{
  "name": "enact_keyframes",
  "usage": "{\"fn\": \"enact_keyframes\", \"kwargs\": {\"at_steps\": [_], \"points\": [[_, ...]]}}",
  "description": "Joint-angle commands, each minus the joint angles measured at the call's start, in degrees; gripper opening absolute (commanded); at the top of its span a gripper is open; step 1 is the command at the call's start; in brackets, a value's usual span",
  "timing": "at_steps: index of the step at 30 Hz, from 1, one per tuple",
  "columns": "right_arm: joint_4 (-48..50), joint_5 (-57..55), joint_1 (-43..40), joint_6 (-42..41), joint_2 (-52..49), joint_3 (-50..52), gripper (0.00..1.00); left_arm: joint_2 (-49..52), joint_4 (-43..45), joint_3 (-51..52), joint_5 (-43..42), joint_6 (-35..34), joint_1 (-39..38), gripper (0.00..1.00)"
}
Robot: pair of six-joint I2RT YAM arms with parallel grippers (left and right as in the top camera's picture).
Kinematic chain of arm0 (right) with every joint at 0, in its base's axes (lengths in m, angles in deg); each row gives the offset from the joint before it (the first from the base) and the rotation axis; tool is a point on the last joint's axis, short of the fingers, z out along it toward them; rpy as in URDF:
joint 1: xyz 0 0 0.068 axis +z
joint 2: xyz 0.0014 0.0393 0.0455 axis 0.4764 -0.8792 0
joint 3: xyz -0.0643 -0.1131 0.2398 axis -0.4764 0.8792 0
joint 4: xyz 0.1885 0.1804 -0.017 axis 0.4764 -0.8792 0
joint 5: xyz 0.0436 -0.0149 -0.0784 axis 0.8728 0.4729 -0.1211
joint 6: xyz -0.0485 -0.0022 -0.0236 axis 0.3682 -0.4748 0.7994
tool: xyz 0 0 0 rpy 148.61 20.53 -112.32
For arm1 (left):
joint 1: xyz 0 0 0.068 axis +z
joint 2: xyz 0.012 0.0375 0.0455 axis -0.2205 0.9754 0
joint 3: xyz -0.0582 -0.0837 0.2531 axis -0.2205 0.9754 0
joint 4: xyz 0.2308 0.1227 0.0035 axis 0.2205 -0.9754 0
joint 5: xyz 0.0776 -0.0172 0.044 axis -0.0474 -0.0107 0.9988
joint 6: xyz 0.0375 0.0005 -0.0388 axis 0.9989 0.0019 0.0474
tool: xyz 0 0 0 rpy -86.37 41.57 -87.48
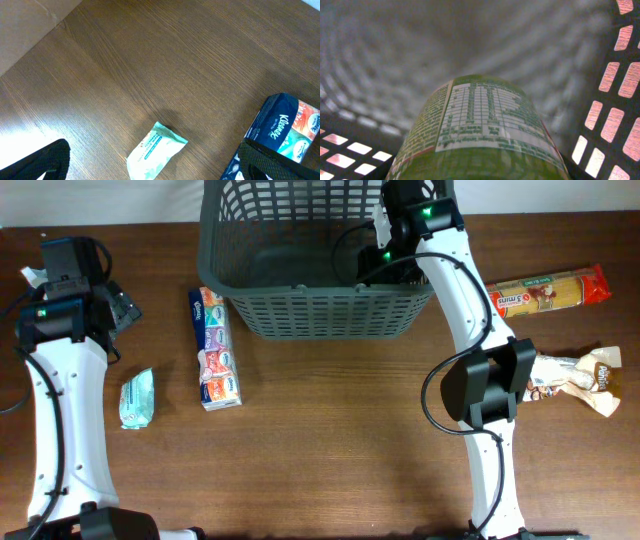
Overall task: Pack container
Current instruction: 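Lower the jar into the basket and open the right gripper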
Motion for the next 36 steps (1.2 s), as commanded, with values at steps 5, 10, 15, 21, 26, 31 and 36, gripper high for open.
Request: {"fn": "enact_keyframes", "kwargs": {"at_steps": [5, 10, 15, 21, 26, 31, 36], "points": [[0.35, -0.55, 0.57, -0.24, 0.07, 0.2, 0.18, -0.74, -0.07, -0.74, -0.07, 0.5, 0.22, 1.0], [0.39, -0.57, 0.57, -0.24, 0.07, 0.52, 0.18, -0.74, -0.07, -0.74, -0.09, 0.5, 0.22, 1.0], [0.5, -1.44, 0.57, -0.22, 0.04, 1.9, 0.18, -0.74, -0.07, -0.74, -0.07, 0.5, 0.22, 0.99], [0.66, -1.42, 0.57, -0.24, 0.07, 2.56, 0.18, -0.74, -0.07, -0.74, -0.09, 0.5, 0.22, 1.0], [0.63, -1.42, 0.57, -0.24, 0.07, 2.56, 0.26, -0.74, -0.07, -0.74, -0.07, 0.5, 0.22, 1.0], [0.61, -1.4, 0.57, -0.24, 0.07, 2.56, 0.28, -0.74, -0.07, -0.74, -0.09, 0.5, 0.22, 1.0], [0.66, -1.42, 0.57, -0.22, 0.04, 2.56, 0.35, -0.74, -0.07, -0.74, -0.09, 0.5, 0.22, 1.0]]}}
